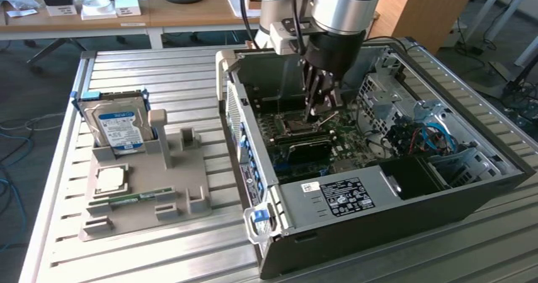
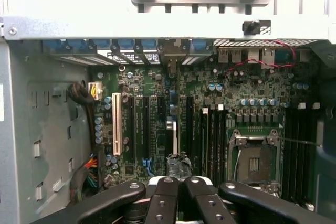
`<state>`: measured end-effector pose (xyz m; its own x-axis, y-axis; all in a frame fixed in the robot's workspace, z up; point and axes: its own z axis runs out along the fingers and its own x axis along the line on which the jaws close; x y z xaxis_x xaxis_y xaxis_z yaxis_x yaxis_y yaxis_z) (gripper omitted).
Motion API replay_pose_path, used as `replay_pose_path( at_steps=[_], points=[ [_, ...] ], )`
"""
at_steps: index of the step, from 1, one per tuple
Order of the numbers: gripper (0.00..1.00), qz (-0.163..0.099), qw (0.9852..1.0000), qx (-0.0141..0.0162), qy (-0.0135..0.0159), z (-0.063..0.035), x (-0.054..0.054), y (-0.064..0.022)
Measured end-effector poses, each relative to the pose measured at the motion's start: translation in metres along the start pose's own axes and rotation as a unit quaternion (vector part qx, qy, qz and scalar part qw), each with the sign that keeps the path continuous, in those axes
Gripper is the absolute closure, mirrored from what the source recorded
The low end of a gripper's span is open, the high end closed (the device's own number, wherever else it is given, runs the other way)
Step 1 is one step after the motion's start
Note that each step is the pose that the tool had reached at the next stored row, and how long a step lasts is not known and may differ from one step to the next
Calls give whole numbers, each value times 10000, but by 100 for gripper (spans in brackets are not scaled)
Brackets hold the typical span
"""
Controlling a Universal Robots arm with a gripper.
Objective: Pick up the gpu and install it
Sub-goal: 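Press down on the gpu until it lock into place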
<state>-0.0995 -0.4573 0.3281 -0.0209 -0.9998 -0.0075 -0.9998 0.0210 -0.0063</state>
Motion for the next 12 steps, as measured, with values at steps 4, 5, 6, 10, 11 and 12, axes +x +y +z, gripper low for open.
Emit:
replay_pose_path(
  at_steps=[4, 5, 6, 10, 11, 12],
  points=[
    [89, -1, 10000, 1, -1, 73, -14, 6],
    [89, -1, 10000, 0, -1, 91, -14, 6],
    [89, 0, 10000, 1, -1, 109, -14, 7],
    [89, 0, 10000, 0, -1, 183, -14, 7],
    [89, 0, 10000, 0, -1, 194, -14, 8],
    [89, 0, 10000, 0, 0, 194, -14, 8]
  ],
)
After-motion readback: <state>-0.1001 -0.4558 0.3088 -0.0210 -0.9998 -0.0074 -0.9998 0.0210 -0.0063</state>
